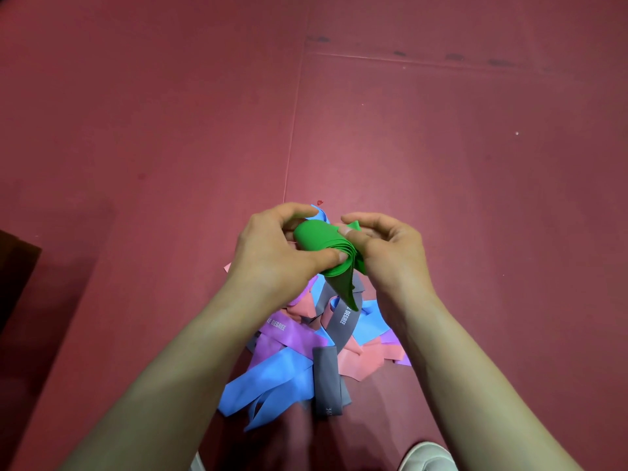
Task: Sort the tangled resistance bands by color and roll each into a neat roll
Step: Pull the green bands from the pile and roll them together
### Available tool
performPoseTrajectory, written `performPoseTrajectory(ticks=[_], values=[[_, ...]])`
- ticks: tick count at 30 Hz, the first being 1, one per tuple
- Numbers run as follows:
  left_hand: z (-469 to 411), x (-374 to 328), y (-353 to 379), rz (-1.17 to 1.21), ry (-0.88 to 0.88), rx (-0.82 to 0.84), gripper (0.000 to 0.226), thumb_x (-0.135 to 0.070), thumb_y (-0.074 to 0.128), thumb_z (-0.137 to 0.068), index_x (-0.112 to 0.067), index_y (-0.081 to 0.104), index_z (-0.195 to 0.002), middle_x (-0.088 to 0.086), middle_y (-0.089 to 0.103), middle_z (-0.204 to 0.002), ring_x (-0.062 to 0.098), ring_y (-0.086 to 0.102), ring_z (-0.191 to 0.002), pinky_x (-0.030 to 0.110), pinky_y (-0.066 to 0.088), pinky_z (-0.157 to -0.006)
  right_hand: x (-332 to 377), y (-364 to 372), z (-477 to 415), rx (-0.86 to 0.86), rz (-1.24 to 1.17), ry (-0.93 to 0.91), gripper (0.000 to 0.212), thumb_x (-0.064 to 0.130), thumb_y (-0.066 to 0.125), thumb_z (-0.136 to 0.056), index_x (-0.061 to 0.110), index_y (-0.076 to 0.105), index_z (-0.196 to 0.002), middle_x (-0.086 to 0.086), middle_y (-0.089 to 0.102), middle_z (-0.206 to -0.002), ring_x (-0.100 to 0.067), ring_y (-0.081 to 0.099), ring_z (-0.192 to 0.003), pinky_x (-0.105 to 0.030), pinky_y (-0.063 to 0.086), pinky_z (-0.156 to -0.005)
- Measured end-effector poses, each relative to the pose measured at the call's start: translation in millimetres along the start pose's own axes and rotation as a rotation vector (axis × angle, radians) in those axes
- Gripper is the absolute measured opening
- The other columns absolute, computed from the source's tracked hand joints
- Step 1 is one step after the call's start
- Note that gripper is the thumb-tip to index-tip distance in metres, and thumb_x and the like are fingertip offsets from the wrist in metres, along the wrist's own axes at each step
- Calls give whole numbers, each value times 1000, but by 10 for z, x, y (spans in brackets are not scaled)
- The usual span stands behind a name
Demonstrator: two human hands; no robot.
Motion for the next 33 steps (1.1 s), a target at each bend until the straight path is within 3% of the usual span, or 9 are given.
performPoseTrajectory(ticks=[2,5,13,16,19,22,26,30,33], values=[[-3,-13,-5,44,14,-11,55,-3,88,-58,-20,64,-105,-7,66,-88,-5,61,-67,9,50,-66,-3,3,-3,10,-5,12,11,1,65,-85,3,67,-96,-22,66,-75,-14,58,-61,-26,51,-60],[-1,-30,-17,77,33,-29,56,0,88,-57,-21,63,-103,-8,66,-89,0,62,-75,10,52,-73,-2,17,-7,21,-41,57,13,6,66,-86,3,65,-99,-6,61,-68,-6,55,-45,-17,46,-46],[-13,-50,-46,162,56,-40,53,3,85,-60,-13,63,-106,-5,67,-92,-1,61,-77,6,48,-72,-81,51,-16,161,118,282,23,44,62,-85,21,66,-86,4,59,-62,-16,54,-65,-32,49,-73],[-17,-48,-41,180,57,-37,53,4,85,-60,-14,63,-105,-6,67,-91,-1,61,-77,6,48,-71,-91,65,4,211,82,364,30,51,60,-82,23,68,-89,0,65,-71,-20,65,-69,-33,51,-67],[-19,-44,-44,192,58,-28,53,4,85,-60,-15,63,-105,-6,67,-91,0,62,-78,6,47,-71,-89,84,19,262,-11,390,30,47,56,-88,20,68,-96,-3,69,-69,-24,69,-69,-36,56,-64],[-17,-41,-42,208,54,-8,54,6,84,-60,-15,62,-106,-5,67,-92,1,62,-79,5,47,-70,-76,101,1,257,-128,355,26,34,56,-92,12,68,-98,-6,69,-67,-26,68,-68,-43,57,-75],[-13,-25,-23,196,38,17,55,7,83,-60,-18,61,-103,-4,68,-96,5,62,-84,6,48,-72,-61,94,-23,232,-203,268,23,13,53,-93,0,65,-108,-15,65,-85,-26,59,-75,-40,52,-75],[-14,-23,-21,180,37,15,57,9,84,-58,-22,60,-99,-3,68,-99,8,63,-90,12,50,-80,-40,51,-33,169,-246,177,10,2,56,-91,3,66,-92,-14,65,-78,-21,60,-59,-26,50,-53],[-7,-29,-13,175,50,13,59,12,83,-58,-24,59,-97,-5,67,-97,5,63,-88,14,51,-80,-28,7,-40,89,-264,138,9,-2,64,-85,7,66,-87,-12,64,-77,-21,60,-62,-29,51,-58]])
Point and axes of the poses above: each hand's wrist, its own z-axis away from the middle knuckle, its own y-axis out of the palm, x = y × z, the point moved 2 cm from there along -z, towards the middle knuckle
